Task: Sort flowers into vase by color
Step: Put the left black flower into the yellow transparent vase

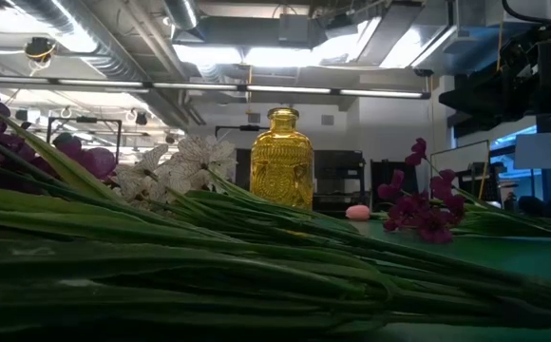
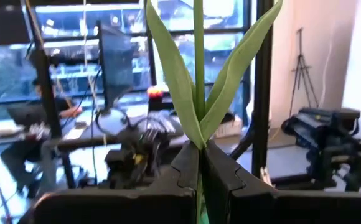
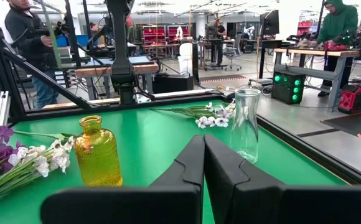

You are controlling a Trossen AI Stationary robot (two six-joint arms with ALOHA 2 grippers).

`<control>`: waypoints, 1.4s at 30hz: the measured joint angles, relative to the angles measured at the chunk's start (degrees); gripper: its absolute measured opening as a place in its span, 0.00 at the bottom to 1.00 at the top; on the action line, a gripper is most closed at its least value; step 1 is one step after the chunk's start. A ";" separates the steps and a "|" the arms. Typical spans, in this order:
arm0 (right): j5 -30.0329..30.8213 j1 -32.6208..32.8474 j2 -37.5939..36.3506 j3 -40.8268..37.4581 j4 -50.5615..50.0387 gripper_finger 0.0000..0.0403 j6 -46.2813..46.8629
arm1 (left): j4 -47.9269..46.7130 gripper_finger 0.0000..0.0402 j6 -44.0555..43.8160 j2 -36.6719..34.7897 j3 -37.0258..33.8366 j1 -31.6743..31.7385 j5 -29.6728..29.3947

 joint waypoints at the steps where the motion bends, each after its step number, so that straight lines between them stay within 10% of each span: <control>1: 0.00 0.02 -0.01 0.01 0.00 0.03 -0.02 | 0.20 0.00 0.09 0.23 0.00 0.03 0.04; 15: 0.00 0.02 -0.02 0.02 -0.01 0.03 0.00 | 32.81 0.00 -5.38 -0.92 -22.67 3.21 -0.50; 42: 0.00 0.00 0.00 0.00 -0.01 0.03 -0.02 | 19.75 0.02 -9.26 1.95 -23.39 3.90 -4.04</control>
